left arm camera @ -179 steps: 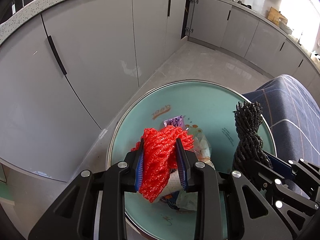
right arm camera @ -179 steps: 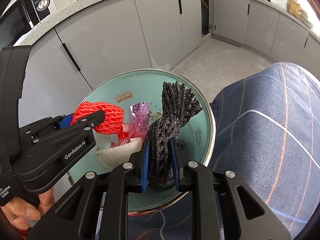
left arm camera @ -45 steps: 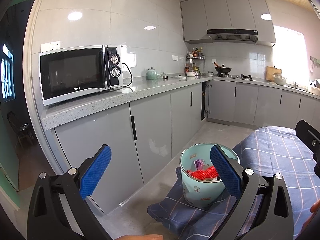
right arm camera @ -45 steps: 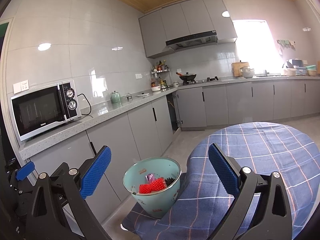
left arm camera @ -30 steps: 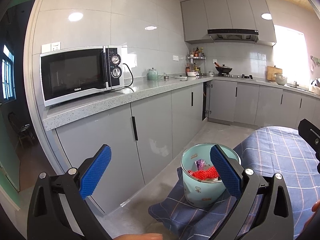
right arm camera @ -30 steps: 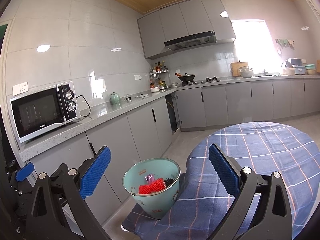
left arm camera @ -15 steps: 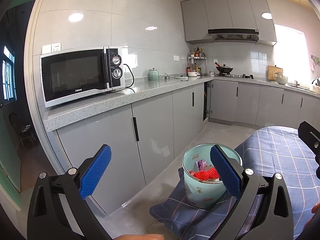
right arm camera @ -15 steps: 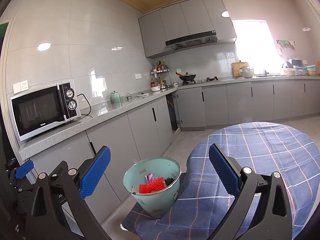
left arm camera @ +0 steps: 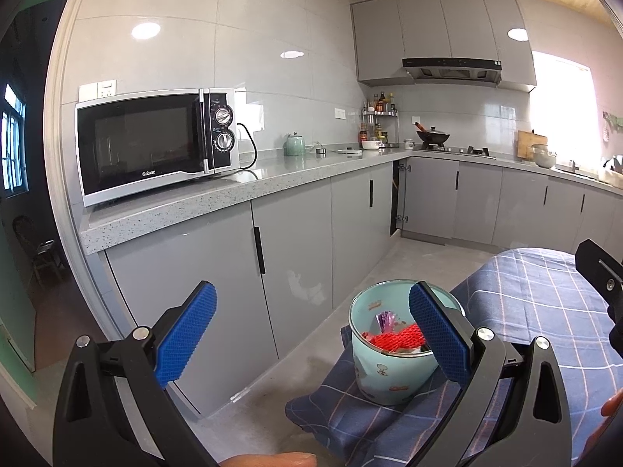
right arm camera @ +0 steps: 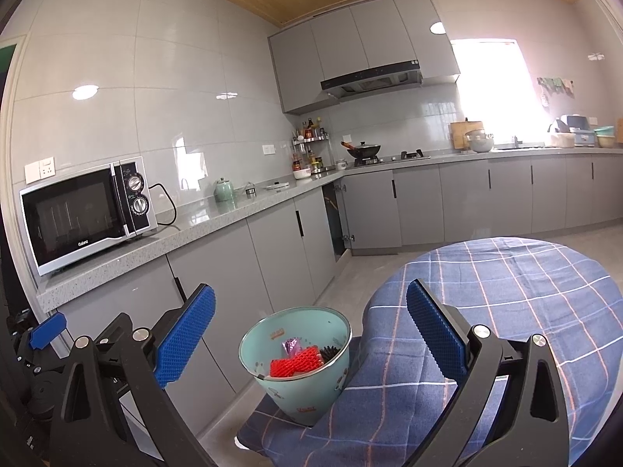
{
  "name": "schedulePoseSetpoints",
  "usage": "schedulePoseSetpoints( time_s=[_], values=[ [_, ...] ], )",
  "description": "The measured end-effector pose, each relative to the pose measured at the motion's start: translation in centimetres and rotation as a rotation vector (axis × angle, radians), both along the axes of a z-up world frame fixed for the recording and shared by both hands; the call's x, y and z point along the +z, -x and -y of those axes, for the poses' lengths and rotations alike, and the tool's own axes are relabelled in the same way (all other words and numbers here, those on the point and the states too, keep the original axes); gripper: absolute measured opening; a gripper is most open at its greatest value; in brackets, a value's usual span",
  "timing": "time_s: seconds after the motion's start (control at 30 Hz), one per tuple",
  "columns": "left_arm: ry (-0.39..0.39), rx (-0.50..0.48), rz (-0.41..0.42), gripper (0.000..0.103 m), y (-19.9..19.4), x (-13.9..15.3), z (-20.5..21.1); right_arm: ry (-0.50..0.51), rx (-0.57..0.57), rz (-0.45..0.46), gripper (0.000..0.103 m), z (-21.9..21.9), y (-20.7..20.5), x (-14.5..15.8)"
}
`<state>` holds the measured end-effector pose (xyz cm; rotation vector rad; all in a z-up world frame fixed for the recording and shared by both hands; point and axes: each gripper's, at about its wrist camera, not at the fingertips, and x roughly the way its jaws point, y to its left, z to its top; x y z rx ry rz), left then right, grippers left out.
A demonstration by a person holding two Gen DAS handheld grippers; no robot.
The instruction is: Collect trash
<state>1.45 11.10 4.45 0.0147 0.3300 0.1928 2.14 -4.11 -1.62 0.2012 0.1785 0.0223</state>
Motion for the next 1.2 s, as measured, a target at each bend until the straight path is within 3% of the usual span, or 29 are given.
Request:
schedulePoseSetpoints(
  time_s=[0.43, 0.6, 1.2],
  values=[
    [0.014, -0.005, -0.011, 0.098, -0.26, 0.08, -0.35, 0.001, 0.001, -0.001, 0.097, 0.09, -0.01, -0.02],
    [0.076, -0.048, -0.025, 0.097, -0.28, 0.03, -0.75, -0.007, -0.001, 0.002, 0.097, 0.24, 0.11, -0.02],
    [0.031, -0.043, -0.068, 0.097, -0.90, -0.72, -0.02, -0.004, 0.001, -0.022, 0.097, 0.08, -0.40, -0.49]
  ],
)
